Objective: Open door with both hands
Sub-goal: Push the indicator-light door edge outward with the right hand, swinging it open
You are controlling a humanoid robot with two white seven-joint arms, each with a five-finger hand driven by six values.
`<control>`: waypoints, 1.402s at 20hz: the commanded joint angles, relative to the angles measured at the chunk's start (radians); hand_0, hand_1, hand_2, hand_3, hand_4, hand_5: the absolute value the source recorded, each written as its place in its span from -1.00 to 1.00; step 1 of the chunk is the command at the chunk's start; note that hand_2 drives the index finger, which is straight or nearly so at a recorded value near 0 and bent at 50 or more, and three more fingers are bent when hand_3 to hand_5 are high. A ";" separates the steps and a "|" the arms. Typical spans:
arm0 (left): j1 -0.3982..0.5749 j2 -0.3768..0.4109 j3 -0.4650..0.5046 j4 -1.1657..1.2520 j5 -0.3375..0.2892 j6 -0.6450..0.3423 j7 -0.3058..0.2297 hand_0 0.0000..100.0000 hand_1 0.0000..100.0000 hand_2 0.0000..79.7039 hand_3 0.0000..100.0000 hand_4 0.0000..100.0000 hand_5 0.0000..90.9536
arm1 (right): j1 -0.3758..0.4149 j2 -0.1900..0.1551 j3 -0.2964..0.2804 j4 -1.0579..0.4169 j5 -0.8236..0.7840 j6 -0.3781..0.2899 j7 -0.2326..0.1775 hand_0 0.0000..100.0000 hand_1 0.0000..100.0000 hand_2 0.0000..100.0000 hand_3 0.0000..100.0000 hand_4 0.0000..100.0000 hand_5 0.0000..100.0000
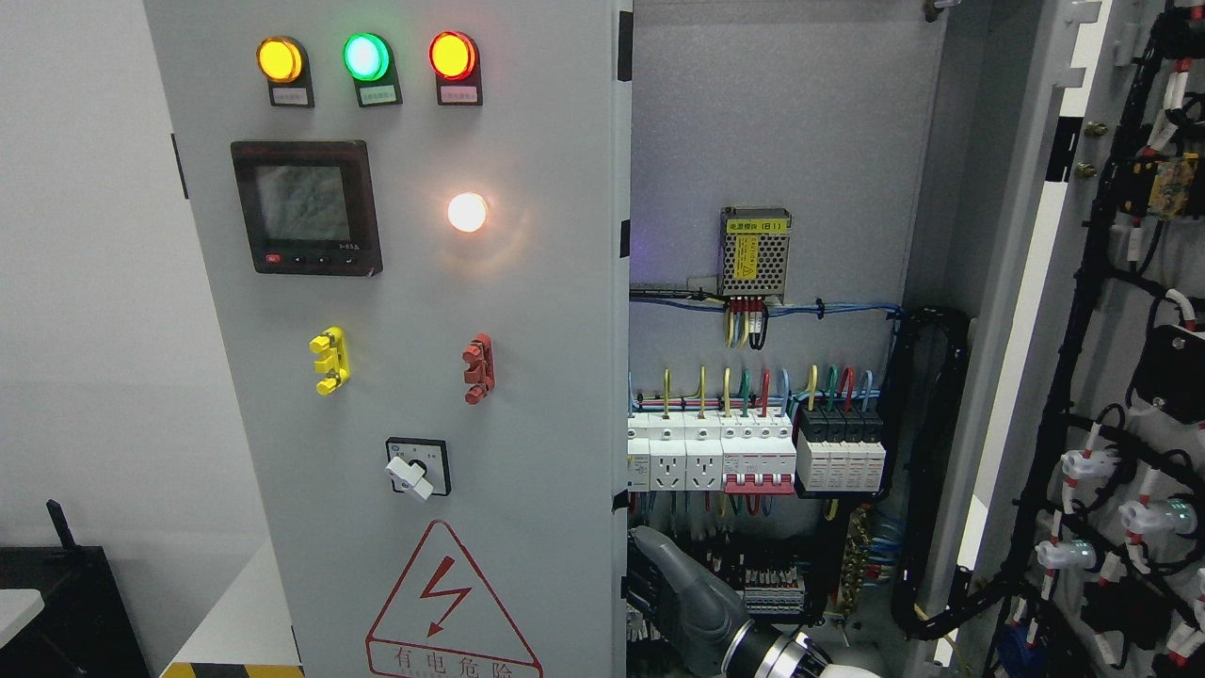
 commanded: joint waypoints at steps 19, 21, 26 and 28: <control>0.011 0.000 0.000 0.017 0.000 0.000 0.000 -1.00 -1.00 -1.00 -1.00 -1.00 -1.00 | 0.025 0.029 0.010 -0.067 -0.040 0.002 0.089 -0.24 -1.00 -1.00 -1.00 -1.00 -1.00; 0.011 0.000 0.000 0.017 0.000 0.000 0.000 -1.00 -1.00 -1.00 -1.00 -1.00 -1.00 | 0.026 0.029 0.010 -0.070 -0.040 0.001 0.090 -0.24 -1.00 -1.00 -1.00 -1.00 -1.00; 0.011 0.000 0.000 0.017 0.000 0.000 0.000 -1.00 -1.00 -1.00 -1.00 -1.00 -1.00 | 0.032 0.032 0.014 -0.081 -0.040 -0.001 0.122 -0.24 -1.00 -1.00 -1.00 -1.00 -1.00; 0.011 0.000 0.000 0.017 0.000 0.000 0.000 -1.00 -1.00 -1.00 -1.00 -1.00 -1.00 | 0.040 0.034 0.014 -0.088 -0.040 -0.001 0.128 -0.24 -1.00 -1.00 -1.00 -1.00 -1.00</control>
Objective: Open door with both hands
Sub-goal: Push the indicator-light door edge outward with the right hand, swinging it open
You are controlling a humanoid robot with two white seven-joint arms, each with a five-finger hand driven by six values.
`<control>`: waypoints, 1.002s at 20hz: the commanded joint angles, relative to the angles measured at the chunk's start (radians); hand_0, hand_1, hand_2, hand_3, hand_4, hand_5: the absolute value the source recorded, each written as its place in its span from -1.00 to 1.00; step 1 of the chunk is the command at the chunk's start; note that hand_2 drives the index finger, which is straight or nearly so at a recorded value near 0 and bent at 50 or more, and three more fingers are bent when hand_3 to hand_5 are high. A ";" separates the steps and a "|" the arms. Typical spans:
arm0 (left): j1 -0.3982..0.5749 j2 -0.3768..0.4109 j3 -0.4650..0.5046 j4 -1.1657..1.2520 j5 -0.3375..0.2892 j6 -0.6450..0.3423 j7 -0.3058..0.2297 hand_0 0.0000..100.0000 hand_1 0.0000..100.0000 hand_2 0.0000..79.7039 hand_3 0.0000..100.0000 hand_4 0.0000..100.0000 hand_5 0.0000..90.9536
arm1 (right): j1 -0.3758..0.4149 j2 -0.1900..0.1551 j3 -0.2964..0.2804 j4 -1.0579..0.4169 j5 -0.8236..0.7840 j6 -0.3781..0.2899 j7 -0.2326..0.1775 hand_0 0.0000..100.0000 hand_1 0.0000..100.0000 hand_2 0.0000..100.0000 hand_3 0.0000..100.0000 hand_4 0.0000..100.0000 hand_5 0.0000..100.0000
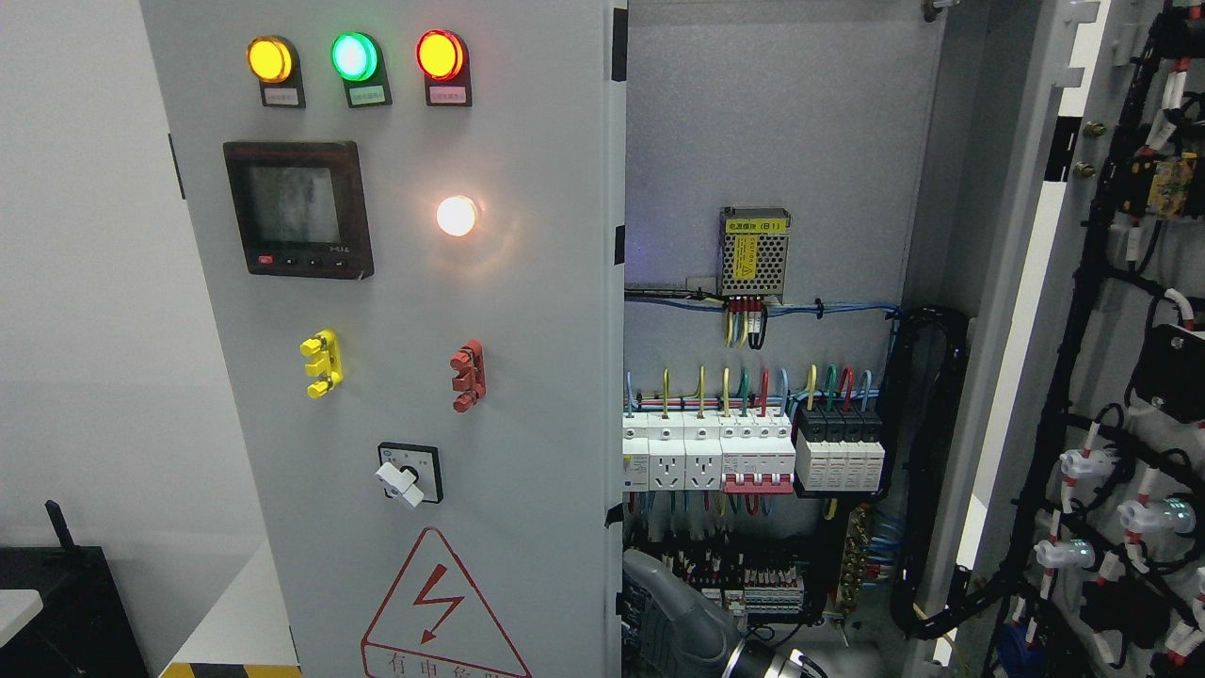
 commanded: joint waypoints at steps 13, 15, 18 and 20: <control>0.011 0.000 0.000 0.017 0.000 0.000 0.006 -1.00 -1.00 -1.00 -1.00 -1.00 -1.00 | 0.035 0.034 0.027 -0.050 0.000 -0.004 0.070 -0.24 -1.00 -1.00 -1.00 -1.00 -1.00; 0.011 0.000 0.000 0.017 0.000 0.000 0.006 -1.00 -1.00 -1.00 -1.00 -1.00 -1.00 | 0.035 0.034 0.035 -0.056 0.000 -0.004 0.072 -0.24 -1.00 -1.00 -1.00 -1.00 -1.00; 0.011 0.000 0.000 0.017 0.000 0.000 0.006 -1.00 -1.00 -1.00 -1.00 -1.00 -1.00 | 0.035 0.034 0.042 -0.066 -0.048 -0.002 0.099 -0.24 -1.00 -1.00 -1.00 -1.00 -1.00; 0.011 0.000 0.000 0.017 0.000 0.000 0.006 -1.00 -1.00 -1.00 -1.00 -1.00 -1.00 | 0.035 0.034 0.050 -0.072 -0.072 -0.002 0.099 -0.24 -1.00 -1.00 -1.00 -1.00 -1.00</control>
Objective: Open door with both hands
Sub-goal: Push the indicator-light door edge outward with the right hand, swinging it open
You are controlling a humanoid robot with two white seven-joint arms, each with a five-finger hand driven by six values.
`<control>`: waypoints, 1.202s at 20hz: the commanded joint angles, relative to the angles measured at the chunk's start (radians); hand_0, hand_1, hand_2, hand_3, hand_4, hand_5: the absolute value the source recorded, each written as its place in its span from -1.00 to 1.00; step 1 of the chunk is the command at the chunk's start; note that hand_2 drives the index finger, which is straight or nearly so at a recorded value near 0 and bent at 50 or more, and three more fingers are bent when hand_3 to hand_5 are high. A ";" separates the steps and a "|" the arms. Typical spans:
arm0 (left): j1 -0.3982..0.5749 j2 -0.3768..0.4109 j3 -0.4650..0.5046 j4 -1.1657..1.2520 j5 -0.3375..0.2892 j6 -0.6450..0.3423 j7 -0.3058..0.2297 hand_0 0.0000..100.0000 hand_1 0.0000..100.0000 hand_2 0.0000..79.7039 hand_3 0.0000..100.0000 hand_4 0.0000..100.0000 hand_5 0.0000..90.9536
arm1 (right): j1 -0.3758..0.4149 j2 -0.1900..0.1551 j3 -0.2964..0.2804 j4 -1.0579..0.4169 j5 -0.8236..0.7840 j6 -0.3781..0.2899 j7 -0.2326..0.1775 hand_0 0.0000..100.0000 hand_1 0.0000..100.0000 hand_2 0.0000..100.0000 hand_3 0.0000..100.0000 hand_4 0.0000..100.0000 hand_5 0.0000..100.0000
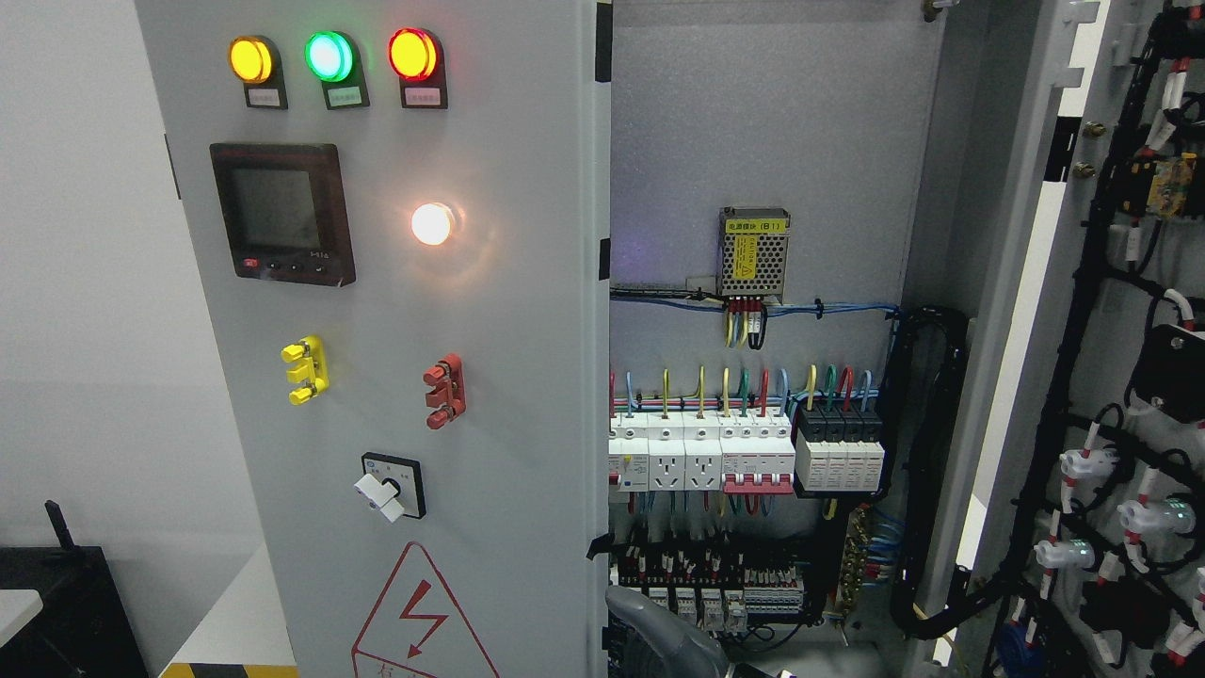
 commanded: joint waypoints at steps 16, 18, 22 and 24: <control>0.011 0.000 0.000 0.017 0.000 0.000 0.000 -1.00 -1.00 -1.00 -1.00 -1.00 -1.00 | 0.007 0.034 0.082 -0.047 -0.056 0.000 0.049 -0.24 -1.00 -1.00 -1.00 -1.00 -1.00; 0.011 0.000 0.000 0.017 0.000 0.000 -0.002 -1.00 -1.00 -1.00 -1.00 -1.00 -1.00 | 0.010 0.034 0.082 -0.052 -0.057 0.000 0.050 -0.24 -1.00 -1.00 -1.00 -1.00 -1.00; 0.011 0.000 0.000 0.017 0.000 0.000 0.000 -1.00 -1.00 -1.00 -1.00 -1.00 -1.00 | 0.011 0.034 0.099 -0.062 -0.117 0.004 0.062 -0.24 -1.00 -1.00 -1.00 -1.00 -1.00; 0.011 0.000 0.000 0.017 0.000 0.000 0.000 -1.00 -1.00 -1.00 -1.00 -1.00 -1.00 | 0.013 0.034 0.109 -0.066 -0.118 0.004 0.062 -0.24 -1.00 -1.00 -1.00 -1.00 -1.00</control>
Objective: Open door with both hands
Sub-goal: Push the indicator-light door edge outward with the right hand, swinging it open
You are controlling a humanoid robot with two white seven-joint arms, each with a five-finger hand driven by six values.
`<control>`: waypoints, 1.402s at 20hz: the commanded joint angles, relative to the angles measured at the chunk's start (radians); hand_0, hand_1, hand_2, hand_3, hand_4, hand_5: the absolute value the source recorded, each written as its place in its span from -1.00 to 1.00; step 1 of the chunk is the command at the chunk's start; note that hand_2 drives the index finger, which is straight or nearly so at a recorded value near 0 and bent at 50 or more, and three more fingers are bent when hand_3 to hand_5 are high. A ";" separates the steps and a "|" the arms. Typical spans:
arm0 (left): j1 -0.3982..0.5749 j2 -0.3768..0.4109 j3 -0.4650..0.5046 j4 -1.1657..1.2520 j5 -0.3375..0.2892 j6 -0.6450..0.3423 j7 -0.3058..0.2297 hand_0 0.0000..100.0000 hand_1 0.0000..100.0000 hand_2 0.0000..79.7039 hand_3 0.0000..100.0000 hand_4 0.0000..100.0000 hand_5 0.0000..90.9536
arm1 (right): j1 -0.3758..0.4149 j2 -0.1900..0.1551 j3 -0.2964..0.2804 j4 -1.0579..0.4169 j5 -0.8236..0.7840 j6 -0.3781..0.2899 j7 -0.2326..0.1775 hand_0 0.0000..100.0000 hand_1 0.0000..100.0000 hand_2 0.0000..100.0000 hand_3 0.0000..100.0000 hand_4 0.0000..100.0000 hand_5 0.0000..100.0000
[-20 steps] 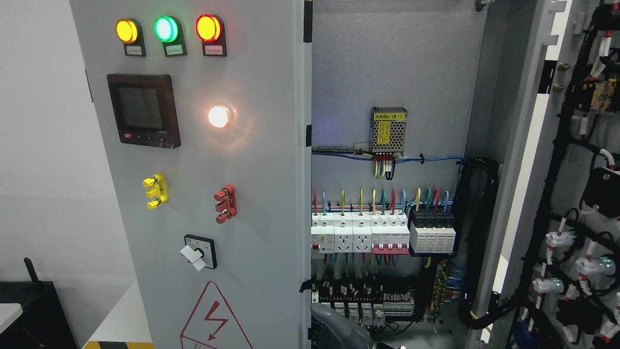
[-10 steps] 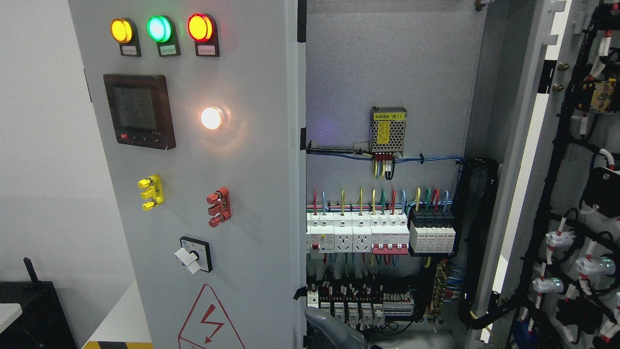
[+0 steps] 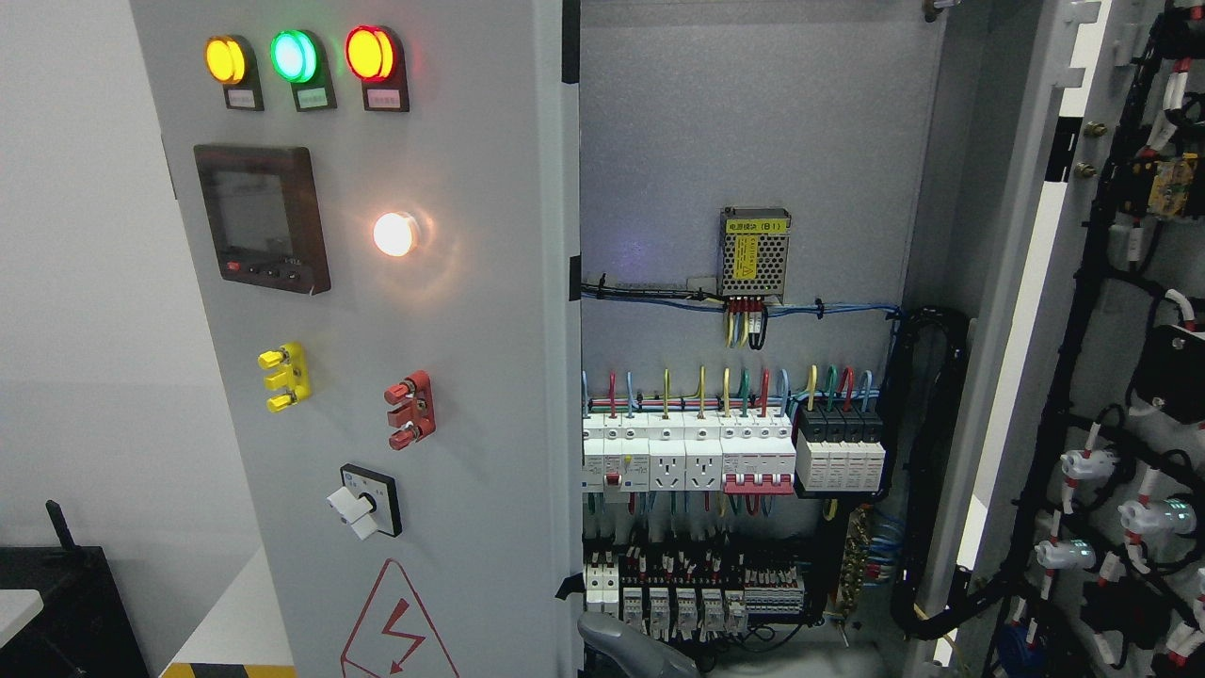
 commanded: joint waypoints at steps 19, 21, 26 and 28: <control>0.011 0.000 0.000 0.017 0.000 0.000 0.000 -1.00 -1.00 -1.00 -1.00 -1.00 -1.00 | 0.046 0.035 0.125 -0.114 -0.100 0.002 0.003 -0.24 -1.00 -1.00 -1.00 -1.00 -1.00; 0.011 0.000 0.000 0.017 0.000 0.000 0.000 -1.00 -1.00 -1.00 -1.00 -1.00 -1.00 | 0.052 0.035 0.137 -0.125 -0.100 0.002 0.003 -0.24 -1.00 -1.00 -1.00 -1.00 -1.00; 0.011 0.000 0.000 0.017 0.000 0.000 -0.002 -1.00 -1.00 -1.00 -1.00 -1.00 -1.00 | 0.053 0.038 0.168 -0.133 -0.098 0.005 -0.001 -0.24 -1.00 -1.00 -1.00 -1.00 -1.00; 0.011 0.000 0.000 0.017 0.000 0.000 0.000 -1.00 -1.00 -1.00 -1.00 -1.00 -1.00 | 0.058 0.038 0.170 -0.133 -0.096 0.007 -0.003 -0.24 -1.00 -1.00 -1.00 -1.00 -1.00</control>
